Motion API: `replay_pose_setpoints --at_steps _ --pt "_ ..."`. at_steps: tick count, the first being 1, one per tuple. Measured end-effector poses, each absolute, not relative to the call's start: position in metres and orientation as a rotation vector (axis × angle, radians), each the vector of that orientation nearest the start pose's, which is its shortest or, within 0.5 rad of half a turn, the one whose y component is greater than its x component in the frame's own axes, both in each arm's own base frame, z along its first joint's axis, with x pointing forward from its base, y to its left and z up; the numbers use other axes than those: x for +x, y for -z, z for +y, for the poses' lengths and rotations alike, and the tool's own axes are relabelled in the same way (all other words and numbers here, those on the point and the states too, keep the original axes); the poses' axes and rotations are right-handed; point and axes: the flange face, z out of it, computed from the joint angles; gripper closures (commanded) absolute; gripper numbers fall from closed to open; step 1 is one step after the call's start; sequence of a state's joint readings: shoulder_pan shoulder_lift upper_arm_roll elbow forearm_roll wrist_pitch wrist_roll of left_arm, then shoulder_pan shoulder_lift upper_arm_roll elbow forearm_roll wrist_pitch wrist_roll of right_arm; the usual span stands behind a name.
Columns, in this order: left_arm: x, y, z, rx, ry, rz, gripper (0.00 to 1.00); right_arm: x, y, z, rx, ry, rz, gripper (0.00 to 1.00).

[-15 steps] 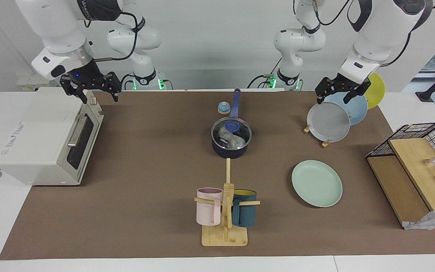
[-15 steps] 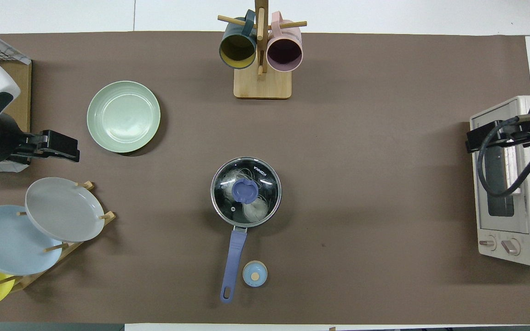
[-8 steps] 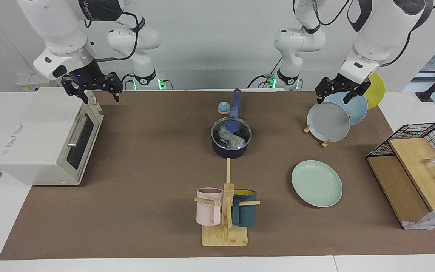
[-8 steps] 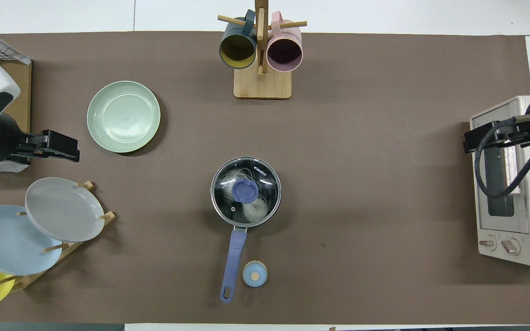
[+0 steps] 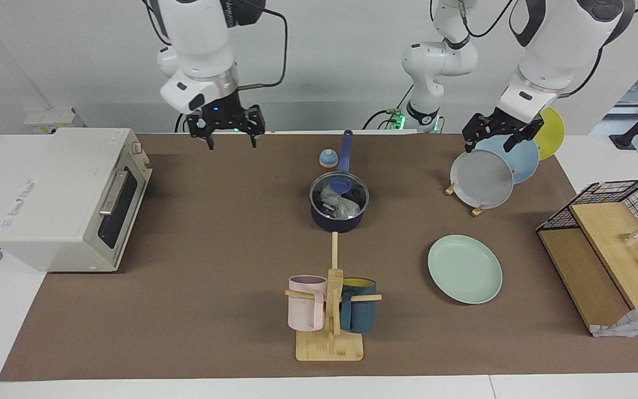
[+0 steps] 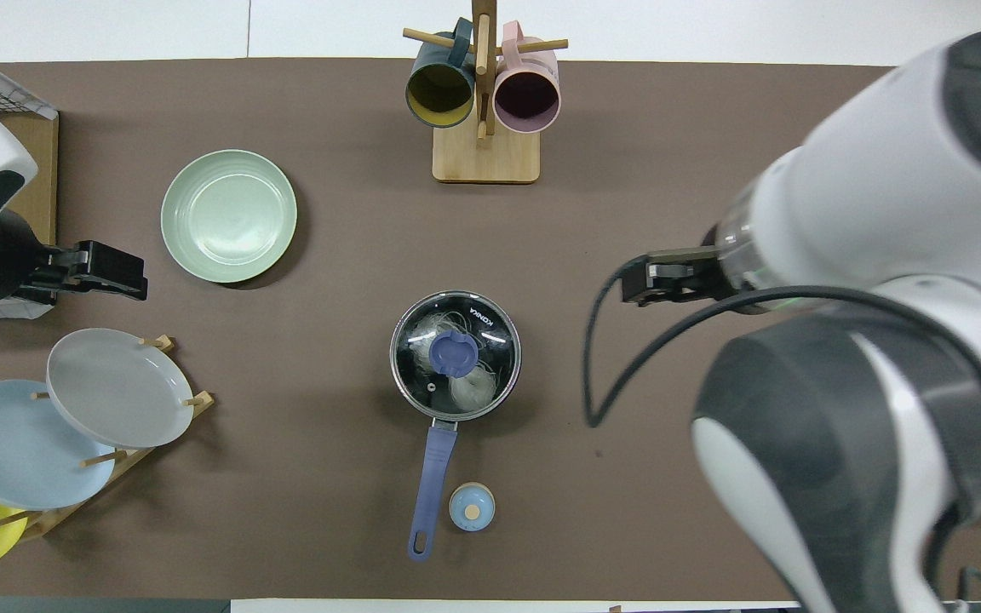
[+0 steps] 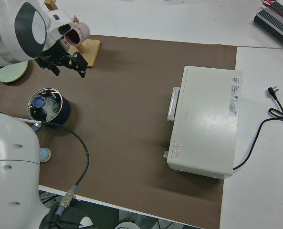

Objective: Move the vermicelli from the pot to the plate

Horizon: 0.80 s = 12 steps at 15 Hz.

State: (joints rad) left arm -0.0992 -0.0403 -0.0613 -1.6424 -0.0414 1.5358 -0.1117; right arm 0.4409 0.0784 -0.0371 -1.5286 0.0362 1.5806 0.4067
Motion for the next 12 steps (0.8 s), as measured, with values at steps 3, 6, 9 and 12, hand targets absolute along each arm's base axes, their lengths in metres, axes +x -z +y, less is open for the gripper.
replay_pose_setpoints --at_steps 3,6,9,12 --pt "0.529 -0.61 -0.091 -3.168 -0.113 0.077 0.0 0.529 -0.557 0.317 -3.107 -0.015 0.08 0.0" --pt "0.529 -0.61 -0.091 -3.168 -0.113 0.077 0.0 0.522 -0.505 0.392 -3.106 -0.008 0.133 0.0" --pt "0.529 -0.61 -0.091 -3.168 -0.113 0.077 0.0 0.515 -0.476 0.44 -3.116 -0.022 0.178 0.0" --pt "0.529 -0.61 -0.091 -3.168 -0.113 0.077 0.0 0.51 -0.459 0.472 -3.14 0.02 0.174 0.0"
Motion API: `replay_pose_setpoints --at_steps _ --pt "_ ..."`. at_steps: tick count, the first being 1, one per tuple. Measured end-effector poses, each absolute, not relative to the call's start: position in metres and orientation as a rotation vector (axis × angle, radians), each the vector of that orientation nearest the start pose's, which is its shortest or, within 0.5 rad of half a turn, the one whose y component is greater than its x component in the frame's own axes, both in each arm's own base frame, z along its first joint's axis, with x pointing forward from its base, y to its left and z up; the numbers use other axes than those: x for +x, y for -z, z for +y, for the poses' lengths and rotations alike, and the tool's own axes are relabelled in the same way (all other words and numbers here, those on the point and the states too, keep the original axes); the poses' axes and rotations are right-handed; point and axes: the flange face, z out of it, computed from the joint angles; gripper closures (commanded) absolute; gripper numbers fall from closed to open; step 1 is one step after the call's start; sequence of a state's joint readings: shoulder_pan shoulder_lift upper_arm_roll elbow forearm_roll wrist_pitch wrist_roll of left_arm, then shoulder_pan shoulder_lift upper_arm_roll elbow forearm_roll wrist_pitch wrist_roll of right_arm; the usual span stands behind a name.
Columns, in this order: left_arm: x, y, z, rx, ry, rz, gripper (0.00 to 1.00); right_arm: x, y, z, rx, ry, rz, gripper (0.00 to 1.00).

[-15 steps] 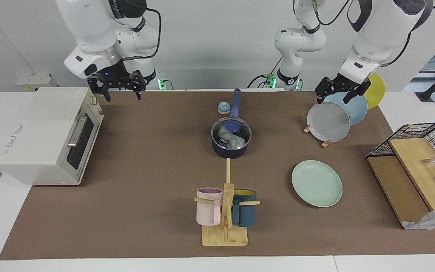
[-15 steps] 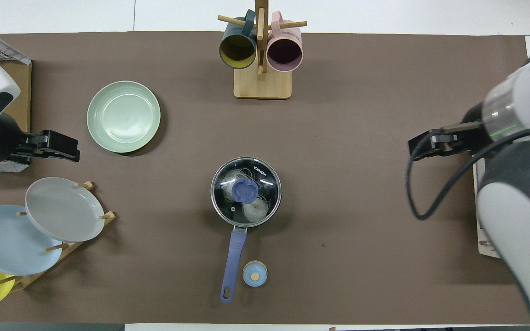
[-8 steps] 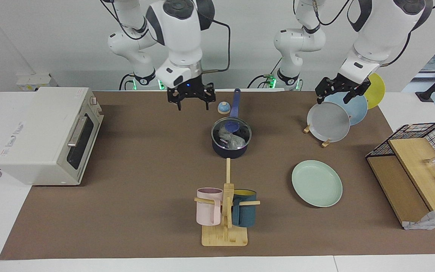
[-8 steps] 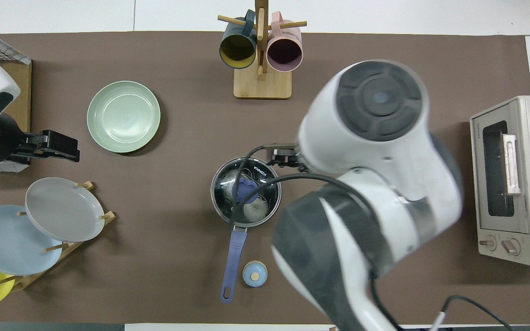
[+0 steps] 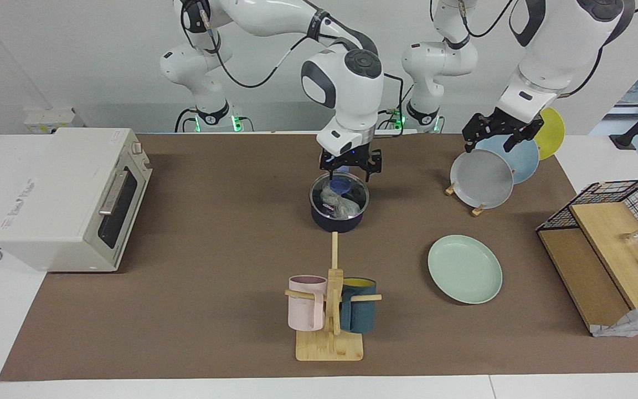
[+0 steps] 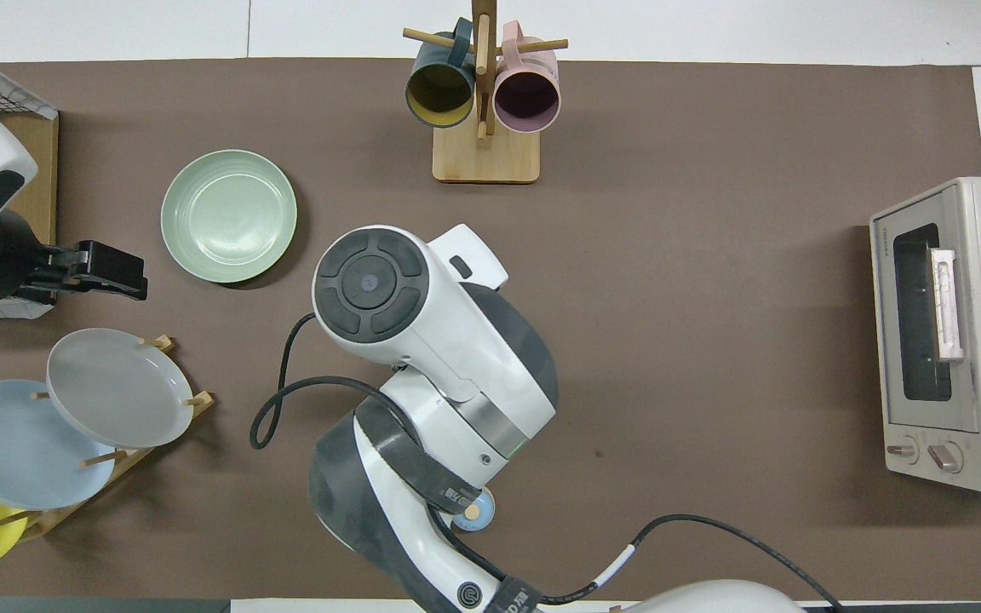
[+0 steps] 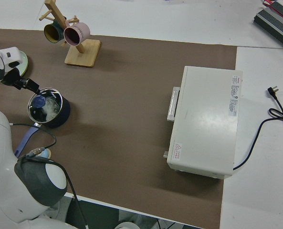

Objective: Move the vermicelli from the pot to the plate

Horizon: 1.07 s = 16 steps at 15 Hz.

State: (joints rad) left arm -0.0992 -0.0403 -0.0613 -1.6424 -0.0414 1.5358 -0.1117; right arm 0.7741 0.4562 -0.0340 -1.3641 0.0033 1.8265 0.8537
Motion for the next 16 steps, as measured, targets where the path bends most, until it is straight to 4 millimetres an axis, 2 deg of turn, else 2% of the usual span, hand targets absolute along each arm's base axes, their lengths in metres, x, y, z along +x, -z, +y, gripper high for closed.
replay_pose_setpoints --at_steps 6,9,12,16 --pt "0.529 -0.61 -0.091 -3.168 -0.113 0.077 0.0 0.513 -0.437 0.467 -3.173 -0.008 0.185 0.0" --pt "0.529 -0.61 -0.091 -3.168 -0.113 0.077 0.0 0.51 -0.417 0.463 -3.171 -0.007 0.185 0.0" --pt "0.529 -0.61 -0.091 -3.168 -0.113 0.077 0.0 0.503 -0.403 0.457 -3.177 -0.016 0.178 0.23" --pt "0.529 -0.61 -0.091 -3.168 -0.113 0.077 0.0 0.495 -0.406 0.456 -3.19 -0.017 0.157 0.25"
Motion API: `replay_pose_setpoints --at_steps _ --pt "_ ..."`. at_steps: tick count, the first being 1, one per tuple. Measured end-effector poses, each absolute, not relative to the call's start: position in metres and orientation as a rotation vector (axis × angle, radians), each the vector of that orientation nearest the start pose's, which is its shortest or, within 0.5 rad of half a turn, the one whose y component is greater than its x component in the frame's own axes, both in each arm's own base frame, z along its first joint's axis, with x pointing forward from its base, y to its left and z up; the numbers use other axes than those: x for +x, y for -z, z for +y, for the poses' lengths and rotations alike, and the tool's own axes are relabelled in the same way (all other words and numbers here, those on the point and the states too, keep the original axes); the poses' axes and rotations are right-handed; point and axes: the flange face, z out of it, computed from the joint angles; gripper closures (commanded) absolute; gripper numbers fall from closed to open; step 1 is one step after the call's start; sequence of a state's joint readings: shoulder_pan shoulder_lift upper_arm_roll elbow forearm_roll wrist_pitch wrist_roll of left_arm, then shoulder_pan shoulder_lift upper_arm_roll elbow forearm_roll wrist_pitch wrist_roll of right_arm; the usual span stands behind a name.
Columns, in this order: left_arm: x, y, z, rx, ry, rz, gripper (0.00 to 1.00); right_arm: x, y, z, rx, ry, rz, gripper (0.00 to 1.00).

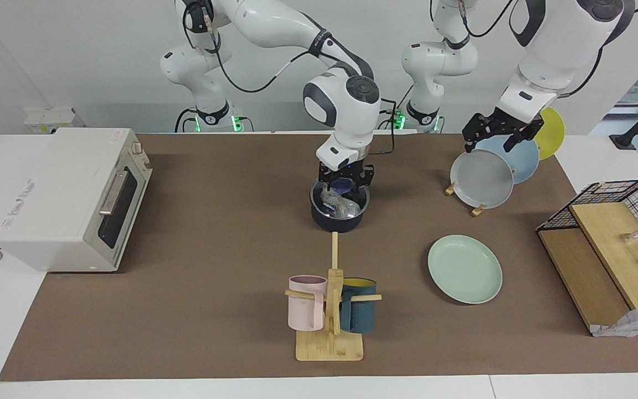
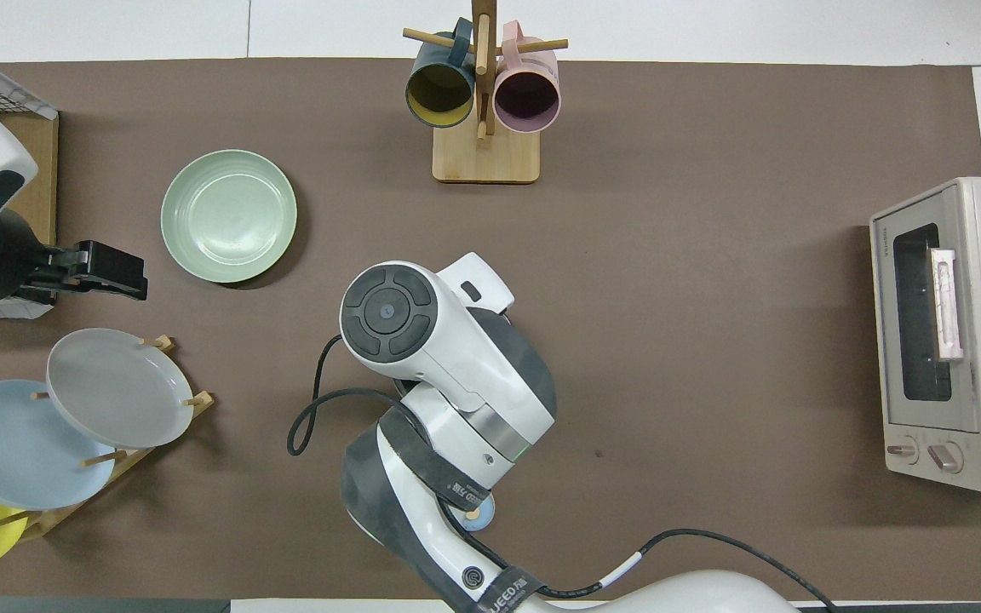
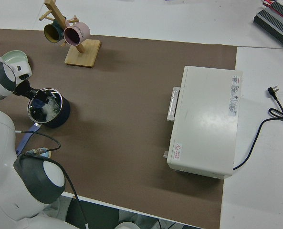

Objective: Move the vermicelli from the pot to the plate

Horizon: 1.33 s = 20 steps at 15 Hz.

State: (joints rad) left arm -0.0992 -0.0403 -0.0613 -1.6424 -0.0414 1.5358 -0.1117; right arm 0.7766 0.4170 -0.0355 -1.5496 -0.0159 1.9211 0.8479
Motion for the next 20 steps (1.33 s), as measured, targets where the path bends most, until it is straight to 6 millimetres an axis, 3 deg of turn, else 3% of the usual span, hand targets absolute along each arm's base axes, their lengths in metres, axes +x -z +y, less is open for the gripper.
replay_pose_setpoints --at_steps 5,9,15,17,20 --pt "0.529 -0.61 -0.091 -3.168 -0.113 0.077 0.0 0.492 -0.405 0.456 -3.194 -0.019 0.149 0.26" --pt "0.529 -0.61 -0.092 -3.168 -0.112 0.08 0.0 0.491 -0.404 0.455 -3.201 -0.022 0.146 0.49" --pt "0.529 -0.611 -0.095 -3.169 -0.101 0.089 0.0 0.491 -0.405 0.454 -3.201 -0.022 0.09 0.51" --pt "0.53 -0.611 -0.096 -3.17 -0.09 0.09 0.0 0.498 -0.416 0.445 -3.201 -0.023 0.063 0.51" --pt "0.53 -0.612 -0.098 -3.171 -0.078 0.096 0.0 0.518 -0.444 0.41 -3.201 -0.032 0.01 0.51"
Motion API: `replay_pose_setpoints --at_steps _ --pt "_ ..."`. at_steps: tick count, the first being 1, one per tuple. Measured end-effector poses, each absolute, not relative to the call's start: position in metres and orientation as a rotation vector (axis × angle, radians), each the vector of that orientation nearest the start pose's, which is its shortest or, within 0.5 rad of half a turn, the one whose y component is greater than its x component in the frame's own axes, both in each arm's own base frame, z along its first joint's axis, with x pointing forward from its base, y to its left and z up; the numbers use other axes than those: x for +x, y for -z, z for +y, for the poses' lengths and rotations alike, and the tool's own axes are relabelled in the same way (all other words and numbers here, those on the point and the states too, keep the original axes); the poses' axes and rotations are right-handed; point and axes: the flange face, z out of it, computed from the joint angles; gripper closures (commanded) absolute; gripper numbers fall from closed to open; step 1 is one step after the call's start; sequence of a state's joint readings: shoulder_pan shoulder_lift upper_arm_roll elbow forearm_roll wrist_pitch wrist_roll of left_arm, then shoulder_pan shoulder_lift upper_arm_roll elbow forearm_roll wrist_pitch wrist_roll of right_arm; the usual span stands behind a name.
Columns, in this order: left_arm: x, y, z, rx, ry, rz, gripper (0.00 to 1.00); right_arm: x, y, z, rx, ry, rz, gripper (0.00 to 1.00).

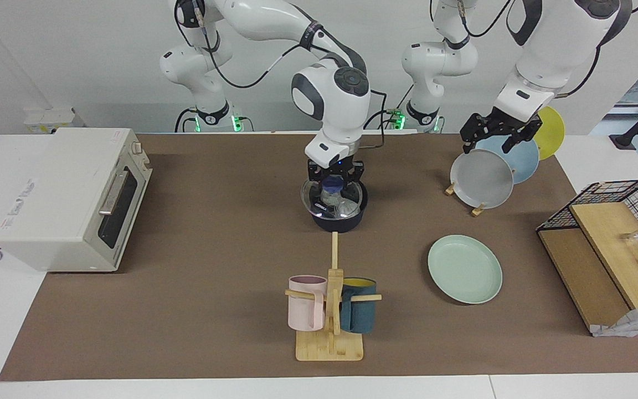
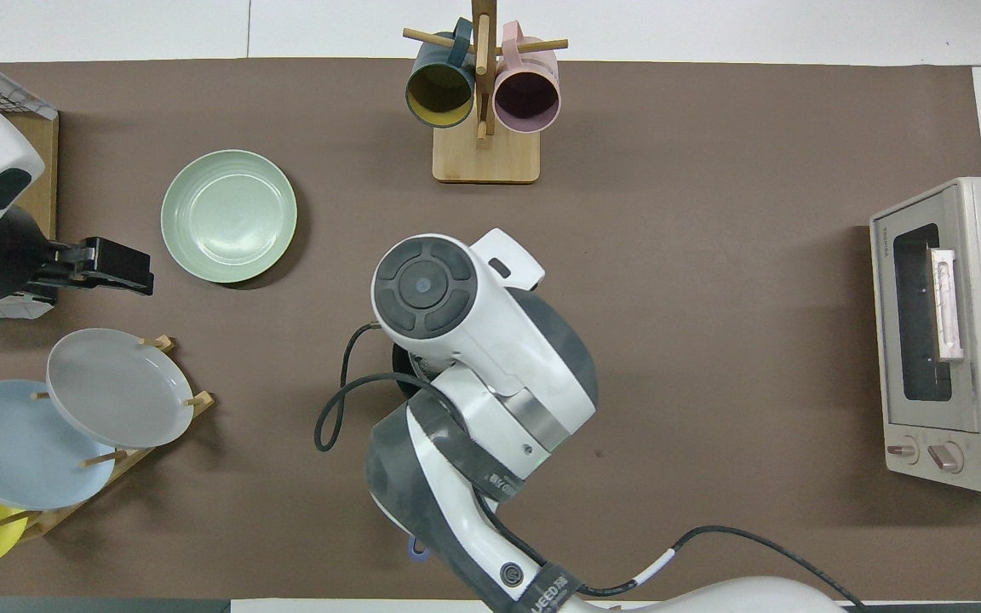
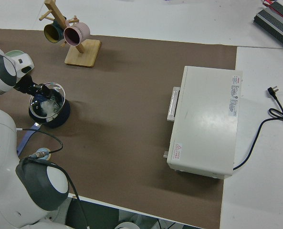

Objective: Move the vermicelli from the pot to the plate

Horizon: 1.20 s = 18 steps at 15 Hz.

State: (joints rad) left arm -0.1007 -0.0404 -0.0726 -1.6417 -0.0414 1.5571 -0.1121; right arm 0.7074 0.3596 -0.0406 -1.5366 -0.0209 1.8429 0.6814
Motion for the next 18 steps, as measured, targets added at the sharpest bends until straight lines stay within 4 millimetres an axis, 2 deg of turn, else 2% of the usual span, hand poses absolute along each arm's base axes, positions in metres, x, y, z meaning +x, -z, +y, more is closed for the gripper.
replay_pose_setpoints --at_steps 2,4,6,8,10,13,15,16,18 --pt "0.531 -0.613 -0.099 -3.173 -0.06 0.098 0.0 0.536 -0.459 0.377 -3.201 -0.043 -0.03 0.51" --pt "0.532 -0.61 -0.106 -3.176 -0.042 0.117 0.0 0.558 -0.465 0.337 -3.203 -0.067 -0.098 0.51" --pt "0.529 -0.601 -0.131 -3.174 -0.036 0.188 0.0 0.582 -0.466 0.288 -3.201 -0.103 -0.174 0.51" --pt "0.523 -0.583 -0.167 -3.173 -0.022 0.283 0.0 0.603 -0.463 0.237 -3.192 -0.128 -0.245 0.51" --pt "0.516 -0.554 -0.206 -3.19 -0.017 0.335 0.0 0.616 -0.454 0.191 -3.182 -0.163 -0.3 0.51" --pt "0.501 -0.501 -0.273 -3.208 -0.005 0.307 0.0 0.623 -0.428 0.136 -3.166 -0.186 -0.345 0.51" --pt "0.489 -0.464 -0.32 -3.21 -0.015 0.319 0.0 0.617 -0.401 0.107 -3.159 -0.159 -0.358 0.51" --pt "0.484 -0.445 -0.337 -3.206 -0.027 0.338 0.0 0.613 -0.391 0.097 -3.159 -0.157 -0.365 0.51" --pt "0.476 -0.412 -0.354 -3.204 -0.026 0.37 0.0 0.609 -0.38 0.084 -3.161 -0.14 -0.394 0.51"
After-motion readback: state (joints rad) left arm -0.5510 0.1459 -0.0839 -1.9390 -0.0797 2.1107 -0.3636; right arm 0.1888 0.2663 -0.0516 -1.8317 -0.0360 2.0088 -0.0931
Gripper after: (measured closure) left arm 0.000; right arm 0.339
